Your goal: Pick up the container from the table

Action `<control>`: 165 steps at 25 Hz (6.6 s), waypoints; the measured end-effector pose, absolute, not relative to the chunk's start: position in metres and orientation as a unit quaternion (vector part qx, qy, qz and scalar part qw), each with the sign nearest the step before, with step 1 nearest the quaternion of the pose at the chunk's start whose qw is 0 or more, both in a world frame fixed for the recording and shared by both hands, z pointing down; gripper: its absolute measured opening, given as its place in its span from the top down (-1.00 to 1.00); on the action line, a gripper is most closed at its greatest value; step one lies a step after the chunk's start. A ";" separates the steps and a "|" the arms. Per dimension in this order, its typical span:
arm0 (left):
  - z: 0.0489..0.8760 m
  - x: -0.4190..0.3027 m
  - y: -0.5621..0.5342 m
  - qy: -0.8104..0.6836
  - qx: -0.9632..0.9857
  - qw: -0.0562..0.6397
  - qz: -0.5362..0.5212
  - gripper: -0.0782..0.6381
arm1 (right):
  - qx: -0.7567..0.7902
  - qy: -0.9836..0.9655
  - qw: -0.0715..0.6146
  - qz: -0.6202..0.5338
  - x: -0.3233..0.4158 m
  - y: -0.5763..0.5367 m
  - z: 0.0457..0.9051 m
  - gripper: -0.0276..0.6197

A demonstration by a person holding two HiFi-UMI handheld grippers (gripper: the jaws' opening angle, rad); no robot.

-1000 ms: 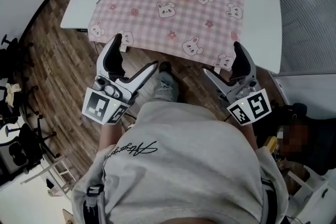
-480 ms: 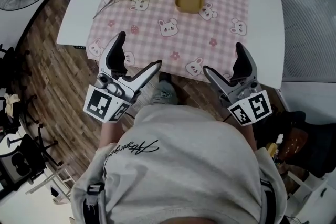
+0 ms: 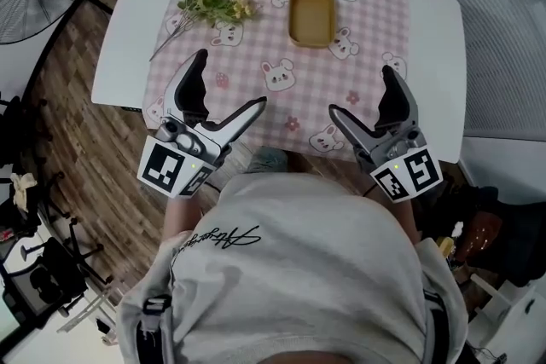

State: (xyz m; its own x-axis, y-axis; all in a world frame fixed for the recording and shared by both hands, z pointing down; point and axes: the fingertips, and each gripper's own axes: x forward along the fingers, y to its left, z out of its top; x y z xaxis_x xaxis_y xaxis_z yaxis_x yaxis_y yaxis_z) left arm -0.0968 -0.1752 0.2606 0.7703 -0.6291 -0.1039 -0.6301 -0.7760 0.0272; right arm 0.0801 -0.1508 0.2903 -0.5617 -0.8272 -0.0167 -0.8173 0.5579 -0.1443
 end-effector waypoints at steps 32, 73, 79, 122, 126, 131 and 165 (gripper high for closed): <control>0.267 -0.075 -0.282 0.260 -0.965 0.011 0.026 -0.52 | -0.496 0.867 0.018 -0.044 0.081 -0.242 0.291 -0.67; 0.396 -0.018 -0.301 0.247 -0.962 -0.071 -0.094 -0.52 | -0.398 0.901 -0.139 -0.099 0.087 -0.284 0.414 -0.68; 0.415 -0.011 -0.307 0.237 -0.961 -0.080 -0.122 -0.52 | -0.392 0.898 -0.168 -0.102 0.088 -0.291 0.434 -0.68; 0.487 0.027 -0.324 0.193 -0.937 -0.013 -0.290 -0.51 | -0.356 0.881 -0.297 -0.093 0.077 -0.320 0.494 -0.55; 0.489 0.029 -0.325 0.192 -0.936 -0.004 -0.296 -0.40 | -0.342 0.883 -0.310 -0.086 0.069 -0.317 0.497 -0.46; 0.493 0.029 -0.324 0.189 -0.933 -0.008 -0.305 -0.28 | -0.346 0.881 -0.311 -0.088 0.067 -0.318 0.499 -0.39; 0.488 0.031 -0.323 0.195 -0.931 -0.010 -0.309 -0.11 | -0.378 0.873 -0.295 -0.091 0.067 -0.322 0.493 -0.21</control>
State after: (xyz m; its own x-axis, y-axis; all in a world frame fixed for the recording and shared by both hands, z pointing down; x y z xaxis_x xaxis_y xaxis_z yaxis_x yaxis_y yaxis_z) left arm 0.0310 -0.3232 0.4877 0.7323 -0.3578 0.5794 -0.3698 -0.9234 -0.1029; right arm 0.0674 -0.3218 0.4929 -0.5397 -0.6059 0.5844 -0.7134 0.6978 0.0646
